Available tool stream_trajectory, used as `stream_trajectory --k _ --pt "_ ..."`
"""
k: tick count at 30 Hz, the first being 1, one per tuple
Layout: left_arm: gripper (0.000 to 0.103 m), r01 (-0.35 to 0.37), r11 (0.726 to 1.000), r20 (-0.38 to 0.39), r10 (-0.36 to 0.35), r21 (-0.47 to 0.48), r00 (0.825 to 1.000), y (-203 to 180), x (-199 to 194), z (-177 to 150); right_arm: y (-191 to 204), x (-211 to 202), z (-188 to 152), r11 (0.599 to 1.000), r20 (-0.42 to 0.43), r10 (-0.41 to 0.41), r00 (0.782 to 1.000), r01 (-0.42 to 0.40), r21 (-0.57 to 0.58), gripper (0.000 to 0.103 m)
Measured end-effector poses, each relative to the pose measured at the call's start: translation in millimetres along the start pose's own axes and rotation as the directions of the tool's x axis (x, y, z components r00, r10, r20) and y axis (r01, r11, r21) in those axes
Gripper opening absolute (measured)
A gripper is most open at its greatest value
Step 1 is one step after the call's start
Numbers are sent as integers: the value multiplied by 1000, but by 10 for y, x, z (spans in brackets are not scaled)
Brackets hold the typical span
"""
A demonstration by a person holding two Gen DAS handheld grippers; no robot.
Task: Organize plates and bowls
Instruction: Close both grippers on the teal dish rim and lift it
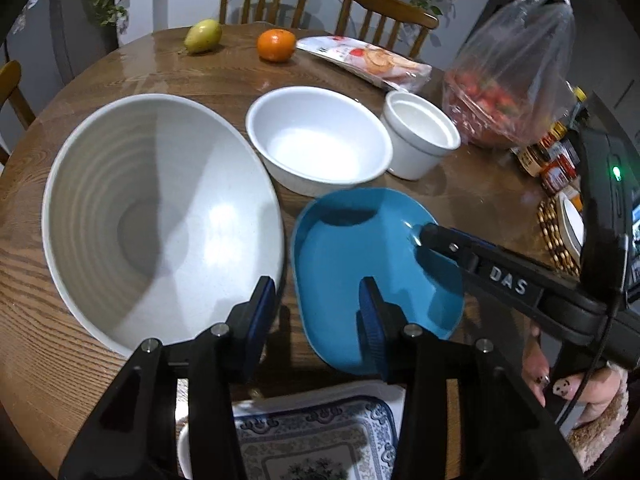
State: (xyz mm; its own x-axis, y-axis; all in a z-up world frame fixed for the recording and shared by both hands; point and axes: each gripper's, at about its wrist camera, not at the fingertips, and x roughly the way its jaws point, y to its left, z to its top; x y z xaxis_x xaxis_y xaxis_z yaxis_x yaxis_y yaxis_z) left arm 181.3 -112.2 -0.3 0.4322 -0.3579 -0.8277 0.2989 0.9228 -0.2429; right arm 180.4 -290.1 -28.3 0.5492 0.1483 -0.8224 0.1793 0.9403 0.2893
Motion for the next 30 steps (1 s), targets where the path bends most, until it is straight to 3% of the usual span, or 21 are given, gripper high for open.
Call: stream_trajectory --k 5,13,18,30 --pt "41 -17 1000 16 17 -15 1000 74 -45 10 -8 -7 5 1000 3 -4 1000 4 1 30" --pt "41 -47 981 77 62 -190 995 571 -187 156 -11 6 5 1000 3 -10 1000 10 8 30" --pt "41 -80 961 71 103 -266 992 783 -171 210 -22 28 11 1000 1 -14 1000 14 12 30" --pt "41 -61 957 107 95 -283 990 817 -308 205 -29 34 6 1000 3 -10 1000 10 11 30"
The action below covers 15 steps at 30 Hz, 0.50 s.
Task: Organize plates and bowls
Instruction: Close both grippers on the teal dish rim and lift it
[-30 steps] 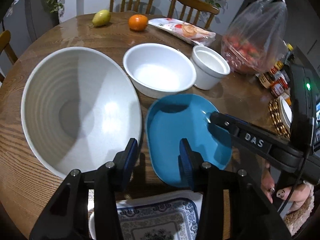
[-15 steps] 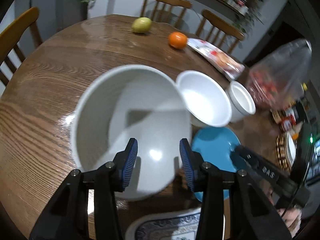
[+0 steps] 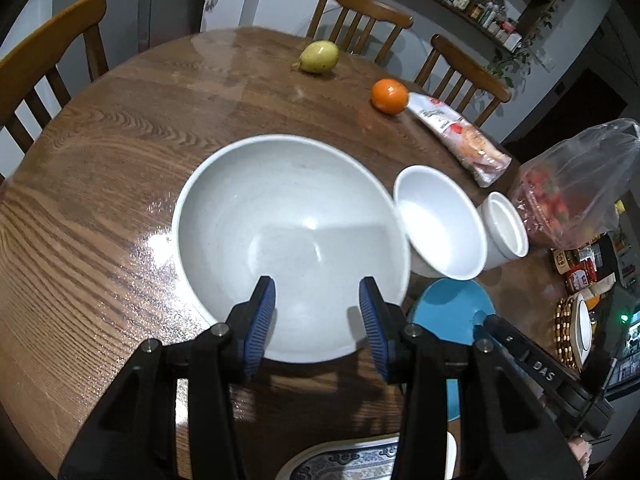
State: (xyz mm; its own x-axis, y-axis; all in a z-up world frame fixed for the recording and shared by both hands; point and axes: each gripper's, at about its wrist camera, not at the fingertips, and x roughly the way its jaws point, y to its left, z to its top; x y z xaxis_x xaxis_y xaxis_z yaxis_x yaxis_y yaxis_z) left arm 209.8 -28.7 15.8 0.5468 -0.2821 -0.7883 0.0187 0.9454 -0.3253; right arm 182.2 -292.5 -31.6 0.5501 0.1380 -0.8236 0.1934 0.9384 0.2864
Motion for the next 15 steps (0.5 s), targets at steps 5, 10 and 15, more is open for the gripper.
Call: stream_trajectory --k 5,10,15 --pt "42 55 996 45 -58 70 997 -153 -190 -105 2 2 -1 1000 1 -1 1000 1 0 30" --pt "42 100 979 -32 -96 175 995 -427 -55 -274 -5 20 -4 1000 -6 2 1000 -2 -1 30" --pt "42 85 958 -116 -55 272 992 -675 184 -472 -6 35 -5 1000 -10 5 1000 -6 -2 26"
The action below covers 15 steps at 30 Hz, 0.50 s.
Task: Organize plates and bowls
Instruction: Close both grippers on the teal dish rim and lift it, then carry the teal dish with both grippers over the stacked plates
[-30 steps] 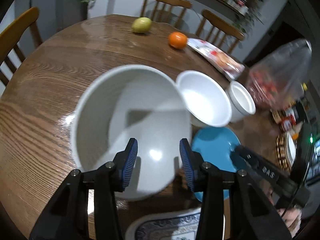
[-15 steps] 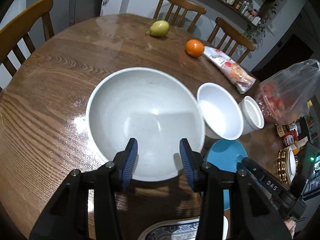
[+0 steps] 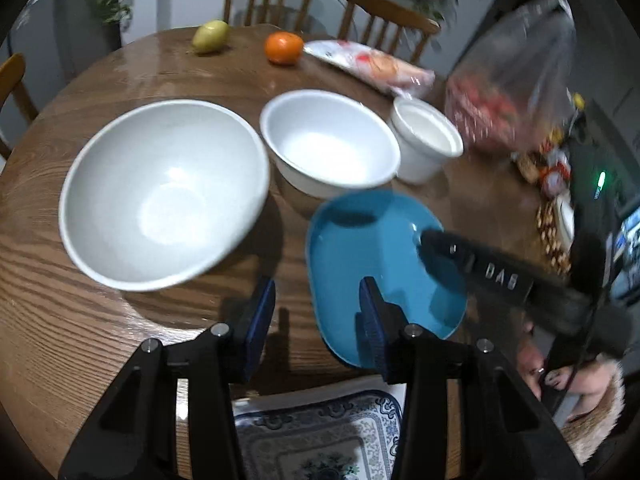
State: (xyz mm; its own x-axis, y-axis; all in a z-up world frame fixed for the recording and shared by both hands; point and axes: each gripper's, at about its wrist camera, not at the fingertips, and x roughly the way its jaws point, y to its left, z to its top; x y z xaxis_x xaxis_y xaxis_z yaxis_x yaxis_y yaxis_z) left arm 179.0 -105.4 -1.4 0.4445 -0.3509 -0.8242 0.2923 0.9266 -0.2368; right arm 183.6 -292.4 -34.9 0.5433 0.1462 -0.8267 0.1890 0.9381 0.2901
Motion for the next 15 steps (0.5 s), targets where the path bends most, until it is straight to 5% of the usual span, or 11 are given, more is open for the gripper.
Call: stream_trajectory --k 15 --pt "21 -59 998 -68 61 38 996 -48 309 -52 94 50 -39 1000 -16 18 1000 -18 -26 22"
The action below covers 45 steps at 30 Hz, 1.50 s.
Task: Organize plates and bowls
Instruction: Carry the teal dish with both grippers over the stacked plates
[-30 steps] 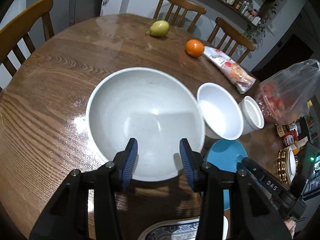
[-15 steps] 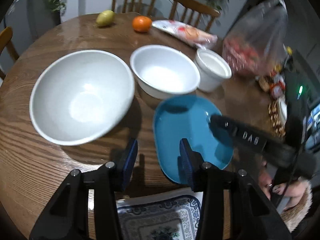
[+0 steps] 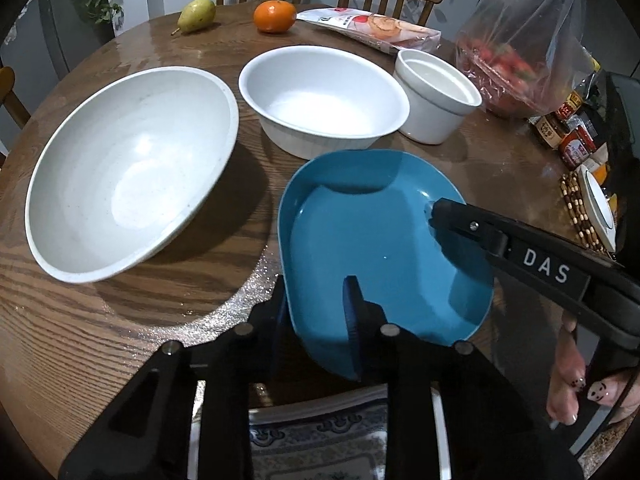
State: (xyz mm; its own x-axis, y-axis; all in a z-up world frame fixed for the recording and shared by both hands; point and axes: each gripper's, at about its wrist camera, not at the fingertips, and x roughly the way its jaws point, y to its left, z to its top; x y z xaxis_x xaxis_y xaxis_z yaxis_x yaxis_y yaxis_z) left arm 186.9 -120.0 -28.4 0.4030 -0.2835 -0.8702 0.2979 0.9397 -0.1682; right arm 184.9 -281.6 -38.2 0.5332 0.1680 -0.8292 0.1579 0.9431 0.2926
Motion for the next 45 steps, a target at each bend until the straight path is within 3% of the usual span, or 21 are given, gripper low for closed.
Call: stream_trajectory --k 9,26,39,45 --pt "20 0 1000 23 0 -6 1000 4 -54 11 13 -73 -13 1000 23 15 1000 -16 14 22" --pt "20 33 999 133 -28 -30 991 -18 -389 16 58 -339 -49 999 103 44 994 -46 18 22" --pt "21 7 999 211 1 -38 977 24 -804 -228 301 -694 -312 998 193 57 980 -49 -49 22" --pt "21 6 998 225 7 -55 974 111 -968 -402 407 -760 -444 995 187 84 979 -73 -69 22"
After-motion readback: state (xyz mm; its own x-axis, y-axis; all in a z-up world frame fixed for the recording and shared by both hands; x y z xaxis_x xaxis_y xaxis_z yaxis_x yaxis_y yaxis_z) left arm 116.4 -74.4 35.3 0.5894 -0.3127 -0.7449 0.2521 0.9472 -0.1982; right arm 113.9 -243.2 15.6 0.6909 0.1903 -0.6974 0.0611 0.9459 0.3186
